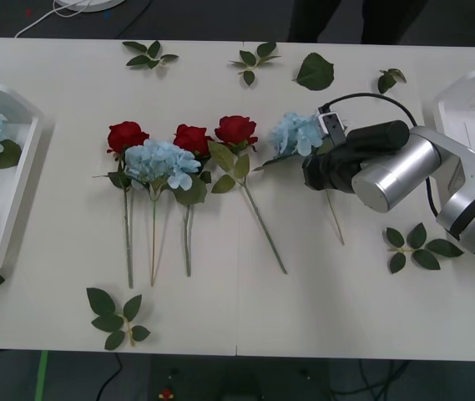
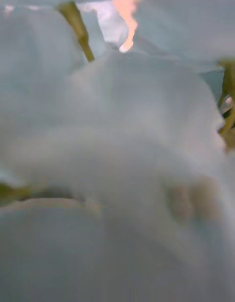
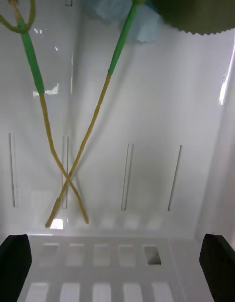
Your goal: Place the red flowers into the right box and the blue flowers into the left box. If a person shows an open palm, hand one flower to the person first, then continue sorting.
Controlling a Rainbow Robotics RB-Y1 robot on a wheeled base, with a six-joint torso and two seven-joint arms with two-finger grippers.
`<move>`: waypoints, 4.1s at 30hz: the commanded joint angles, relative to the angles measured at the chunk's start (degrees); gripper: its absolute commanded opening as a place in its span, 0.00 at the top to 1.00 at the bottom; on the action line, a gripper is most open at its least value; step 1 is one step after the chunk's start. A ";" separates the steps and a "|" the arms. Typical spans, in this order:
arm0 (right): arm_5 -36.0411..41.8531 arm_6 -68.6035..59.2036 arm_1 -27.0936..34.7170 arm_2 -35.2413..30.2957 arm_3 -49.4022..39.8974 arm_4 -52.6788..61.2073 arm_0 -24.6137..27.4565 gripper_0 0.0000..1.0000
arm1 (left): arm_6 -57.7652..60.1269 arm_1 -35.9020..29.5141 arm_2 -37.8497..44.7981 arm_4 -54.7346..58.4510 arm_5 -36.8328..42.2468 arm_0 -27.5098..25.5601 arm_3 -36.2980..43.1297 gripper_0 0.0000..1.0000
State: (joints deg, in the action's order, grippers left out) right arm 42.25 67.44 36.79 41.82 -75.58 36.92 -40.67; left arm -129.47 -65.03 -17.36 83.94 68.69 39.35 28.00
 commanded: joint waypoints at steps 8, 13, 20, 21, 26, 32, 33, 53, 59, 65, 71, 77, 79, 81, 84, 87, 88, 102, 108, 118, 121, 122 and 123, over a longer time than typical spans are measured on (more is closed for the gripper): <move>-0.77 2.79 4.16 -15.89 -20.93 5.97 7.71 1.00 | -4.30 -5.64 10.15 -7.82 18.41 7.14 6.81 0.00; -0.77 4.19 3.81 -22.31 -29.28 10.10 11.23 1.00 | -4.12 -5.64 13.49 -10.28 22.28 7.14 15.95 0.00; -0.68 12.19 1.00 -27.85 -38.77 13.09 13.86 1.00 | -2.37 -3.79 18.41 -9.05 25.88 7.23 25.44 0.00; -0.77 13.51 0.39 -28.29 -39.47 14.32 13.86 1.00 | -2.10 -3.18 19.11 -8.35 26.14 7.14 25.79 0.00; -0.77 21.60 -3.04 -30.66 -42.90 22.32 13.86 1.00 | -0.26 -0.19 23.33 -7.12 27.99 7.14 27.55 0.00; -0.33 32.41 -5.68 -32.95 -42.99 41.21 13.86 1.00 | 7.39 0.60 23.42 -9.67 30.89 7.14 33.53 0.00; -0.24 34.16 -5.94 -33.03 -42.99 43.94 13.86 1.00 | 8.88 0.87 23.42 -10.55 31.68 7.14 35.11 0.00; 0.73 53.76 -10.16 -30.13 -39.82 61.07 9.56 1.00 | 21.72 19.32 25.62 9.05 27.20 5.21 54.88 0.00; 0.55 54.56 -11.66 -29.25 -37.28 62.66 7.80 1.00 | 17.14 27.14 24.65 20.92 21.92 1.78 54.71 0.00; -1.82 55.08 -12.53 -27.23 -34.73 65.38 6.48 1.00 | 11.52 31.28 24.12 28.12 21.92 0.81 52.95 0.00; -2.79 55.26 -13.06 -26.44 -34.02 65.38 5.78 1.00 | 10.47 32.59 21.84 31.38 22.10 0.02 52.95 0.00; -2.87 55.52 -12.97 -26.44 -34.02 65.47 5.78 1.00 | 8.80 34.09 16.74 35.95 20.25 -0.06 52.95 0.00; -2.79 55.61 -12.89 -26.44 -34.02 65.47 5.78 1.00 | 8.53 34.18 14.37 37.09 18.94 -0.06 52.95 0.00; -2.79 55.70 -12.89 -26.44 -34.02 65.47 5.87 1.00 | 8.44 34.09 11.82 38.41 17.44 -0.06 52.95 0.00; -2.79 55.79 -12.89 -26.44 -34.02 65.47 5.87 1.00 | 8.18 34.00 8.74 40.08 14.98 -0.06 52.95 0.00; -2.79 55.79 -12.89 -26.35 -34.02 65.47 5.87 1.00 | 7.65 34.00 6.46 40.34 12.52 -0.06 52.95 0.00; -2.79 55.79 -12.89 -26.44 -34.02 65.47 5.78 1.00 | 7.48 34.00 6.11 40.34 12.17 -0.06 52.95 0.00; -3.05 56.58 -12.53 -26.44 -34.02 65.91 5.87 1.00 | 2.82 32.68 4.44 40.61 9.36 -0.06 52.60 1.00; -3.40 56.93 -12.36 -26.44 -34.02 66.44 5.87 1.00 | 2.29 31.80 4.44 40.87 9.36 -0.06 52.60 1.00; -3.84 57.46 -11.74 -26.44 -34.02 67.23 5.87 1.00 | 2.03 30.92 4.44 42.45 9.18 -0.15 52.51 1.00; -3.93 57.54 -11.66 -26.44 -34.02 67.58 5.87 1.00 | 2.03 30.92 4.44 42.71 9.18 -0.15 52.51 1.00; -3.93 57.63 -11.57 -26.44 -34.02 67.84 5.87 1.00 | 2.03 30.84 4.44 42.98 9.18 -0.24 52.51 1.00; -4.02 57.63 -11.48 -26.44 -34.02 67.93 5.87 1.00 | 2.03 30.84 4.44 43.15 9.27 -0.24 52.51 1.00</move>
State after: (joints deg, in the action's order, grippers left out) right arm 38.58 122.66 25.30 14.98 -108.33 103.59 -32.40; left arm -124.95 -31.93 -12.51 125.68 78.67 39.81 80.26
